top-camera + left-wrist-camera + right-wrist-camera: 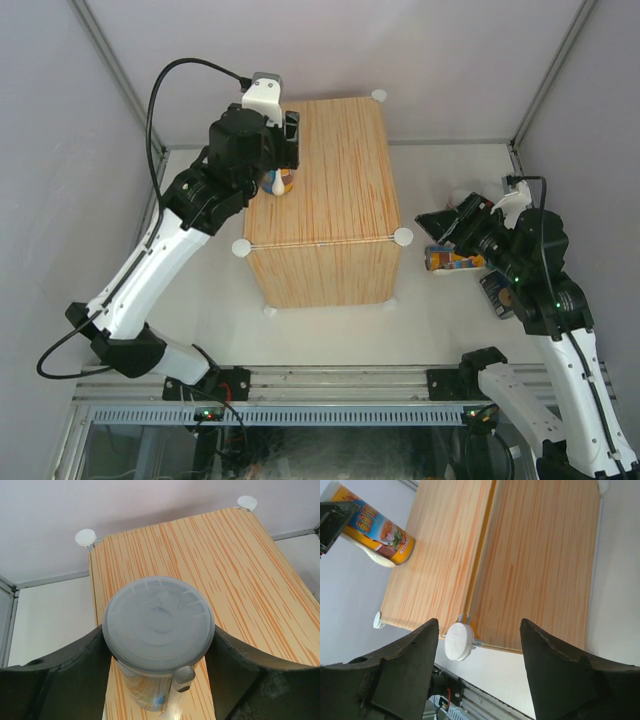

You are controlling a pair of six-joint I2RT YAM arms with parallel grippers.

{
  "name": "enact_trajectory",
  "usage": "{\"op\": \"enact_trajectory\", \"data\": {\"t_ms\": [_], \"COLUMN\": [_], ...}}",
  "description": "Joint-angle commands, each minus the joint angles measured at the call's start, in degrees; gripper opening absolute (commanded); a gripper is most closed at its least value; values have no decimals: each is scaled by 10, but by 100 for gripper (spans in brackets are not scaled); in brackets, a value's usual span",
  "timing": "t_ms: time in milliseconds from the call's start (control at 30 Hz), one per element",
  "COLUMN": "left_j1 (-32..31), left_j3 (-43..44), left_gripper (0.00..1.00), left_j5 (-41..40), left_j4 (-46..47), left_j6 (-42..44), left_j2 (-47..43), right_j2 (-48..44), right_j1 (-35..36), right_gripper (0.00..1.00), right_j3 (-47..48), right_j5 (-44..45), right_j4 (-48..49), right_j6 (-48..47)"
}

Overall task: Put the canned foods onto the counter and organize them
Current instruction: Move the counter to the center of the board.

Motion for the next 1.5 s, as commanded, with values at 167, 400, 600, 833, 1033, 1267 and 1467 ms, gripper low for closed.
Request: {"op": "enact_trajectory", "data": {"t_ms": [167, 400, 600, 833, 1033, 1267, 1467], "left_j1": [-11, -14, -16, -19, -20, -21, -21], "left_j3": [23, -1, -10, -28, -68, -109, -129], "left_gripper": [0, 0, 0, 0, 0, 0, 0], "left_j5": [-18, -19, -8, -7, -9, -2, 4], "left_j4": [70, 74, 70, 66, 75, 92, 100], "left_j6": [-11, -17, -21, -24, -31, -41, -41], "left_j2": [-68, -90, -94, -108, -139, -172, -188], "right_j2": [38, 77, 100, 120, 164, 224, 257], "right_j1": [6, 87, 237, 366, 479, 584, 620], "right_gripper": [65, 62, 56, 45, 36, 20, 7], "right_j3": [85, 175, 214, 227, 240, 220, 161], "right_j5": [30, 106, 228, 306, 360, 390, 379], "right_j4": [-2, -38, -38, -23, 1, 45, 124], "right_j6": [-70, -110, -138, -172, -214, -279, -330]}}
